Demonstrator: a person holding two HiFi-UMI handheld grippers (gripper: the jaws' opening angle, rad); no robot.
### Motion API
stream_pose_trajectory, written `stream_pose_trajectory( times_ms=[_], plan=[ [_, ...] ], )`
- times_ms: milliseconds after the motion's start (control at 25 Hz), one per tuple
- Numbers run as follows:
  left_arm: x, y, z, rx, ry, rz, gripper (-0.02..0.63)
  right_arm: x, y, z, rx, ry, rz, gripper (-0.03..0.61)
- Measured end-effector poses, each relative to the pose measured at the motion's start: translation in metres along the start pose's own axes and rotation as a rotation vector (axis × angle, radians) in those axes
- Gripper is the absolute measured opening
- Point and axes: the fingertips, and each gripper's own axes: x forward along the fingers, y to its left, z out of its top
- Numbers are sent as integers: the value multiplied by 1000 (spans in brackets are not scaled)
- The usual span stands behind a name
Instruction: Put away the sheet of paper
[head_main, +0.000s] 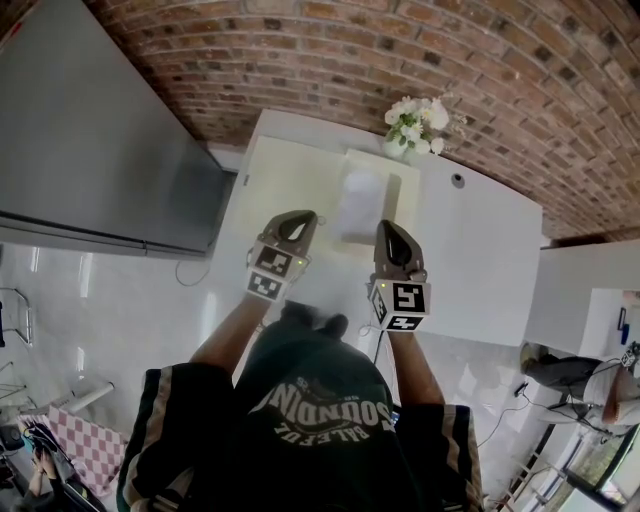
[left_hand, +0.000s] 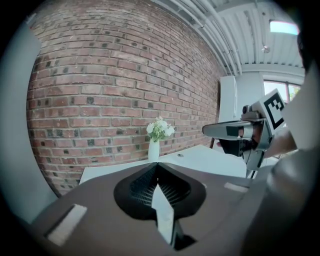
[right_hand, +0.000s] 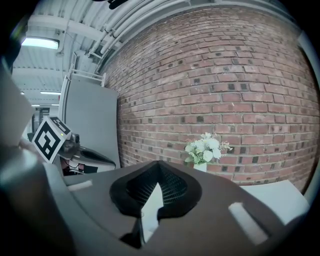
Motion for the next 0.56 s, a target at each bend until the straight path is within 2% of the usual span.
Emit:
stream_pose_trajectory(
  times_ms=[560],
  plan=[
    [12, 0, -9, -28, 20, -32, 11, 3, 1, -9, -2, 34, -6, -2]
  ],
)
